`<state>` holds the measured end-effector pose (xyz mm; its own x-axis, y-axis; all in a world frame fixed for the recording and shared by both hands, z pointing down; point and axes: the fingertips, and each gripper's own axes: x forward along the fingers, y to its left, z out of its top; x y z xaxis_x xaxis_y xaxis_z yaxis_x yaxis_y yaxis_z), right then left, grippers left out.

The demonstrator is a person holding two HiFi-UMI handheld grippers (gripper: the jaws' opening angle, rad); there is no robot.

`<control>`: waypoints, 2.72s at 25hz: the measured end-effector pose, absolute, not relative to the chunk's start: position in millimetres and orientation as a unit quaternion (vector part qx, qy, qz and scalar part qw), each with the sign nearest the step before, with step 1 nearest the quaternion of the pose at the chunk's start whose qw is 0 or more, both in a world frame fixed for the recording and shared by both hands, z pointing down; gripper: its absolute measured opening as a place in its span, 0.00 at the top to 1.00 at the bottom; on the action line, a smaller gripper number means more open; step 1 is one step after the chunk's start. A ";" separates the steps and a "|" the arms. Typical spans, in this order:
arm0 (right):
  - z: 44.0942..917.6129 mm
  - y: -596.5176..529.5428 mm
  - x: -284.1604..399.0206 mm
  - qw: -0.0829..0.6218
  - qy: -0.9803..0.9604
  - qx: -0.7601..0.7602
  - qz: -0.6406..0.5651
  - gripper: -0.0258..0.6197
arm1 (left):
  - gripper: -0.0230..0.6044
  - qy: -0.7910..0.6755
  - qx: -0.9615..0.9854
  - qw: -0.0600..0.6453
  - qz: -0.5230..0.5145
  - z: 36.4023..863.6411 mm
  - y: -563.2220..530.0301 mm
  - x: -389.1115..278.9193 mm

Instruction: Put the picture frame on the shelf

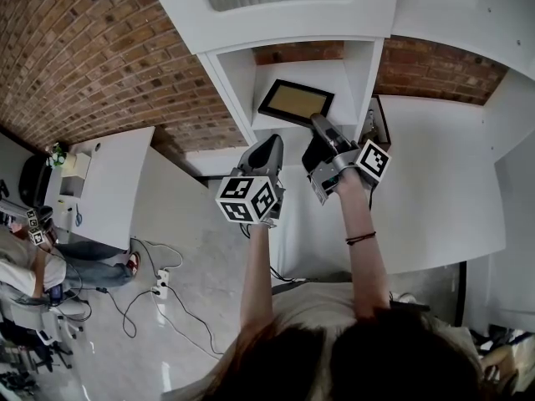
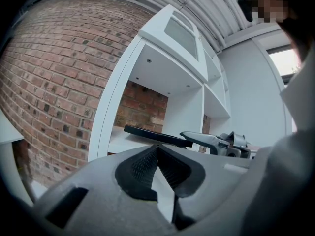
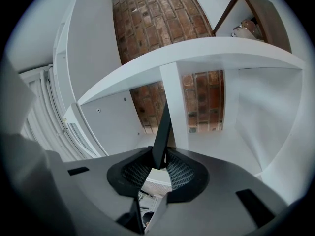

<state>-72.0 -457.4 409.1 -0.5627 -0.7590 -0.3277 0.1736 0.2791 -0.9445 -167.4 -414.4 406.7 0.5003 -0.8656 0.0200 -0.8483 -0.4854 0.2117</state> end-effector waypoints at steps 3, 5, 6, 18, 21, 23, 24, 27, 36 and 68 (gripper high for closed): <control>410.5 -457.6 -71.2 0.414 0.682 -0.216 -0.563 0.84 | 0.95 -0.496 0.862 0.099 -0.042 408.2 -415.7 -165.2; 410.9 -457.6 -70.8 0.413 0.681 -0.217 -0.564 0.84 | 0.95 -0.495 0.862 0.100 -0.040 408.9 -416.1 -163.1; 410.8 -457.5 -70.7 0.412 0.681 -0.217 -0.565 0.84 | 0.95 -0.494 0.863 0.100 -0.040 408.8 -416.3 -162.1; 414.0 -456.9 -71.3 0.406 0.678 -0.223 -0.570 0.84 | 0.95 -0.494 0.863 0.101 -0.035 410.9 -417.1 -158.0; 413.4 -457.2 -70.5 0.408 0.676 -0.224 -0.572 0.84 | 0.95 -0.495 0.863 0.100 -0.033 411.6 -416.9 -157.3; 412.2 -457.2 -70.3 0.412 0.674 -0.220 -0.573 0.84 | 0.95 -0.496 0.862 0.100 -0.031 412.3 -416.5 -156.7; 412.0 -457.2 -70.1 0.413 0.673 -0.219 -0.573 0.84 | 0.95 -0.496 0.862 0.100 -0.030 412.5 -416.3 -156.4; 412.6 -457.1 -69.7 0.412 0.673 -0.219 -0.574 0.84 | 0.95 -0.496 0.862 0.098 -0.030 412.2 -415.9 -156.1; 414.9 -455.4 -71.2 0.404 0.668 -0.228 -0.581 0.84 | 0.95 -0.492 0.864 0.101 -0.029 410.4 -413.1 -153.6; 423.0 -439.8 -72.1 0.384 0.678 -0.211 -0.590 0.75 | 0.95 -0.506 0.856 0.099 -0.034 409.5 -399.1 -157.8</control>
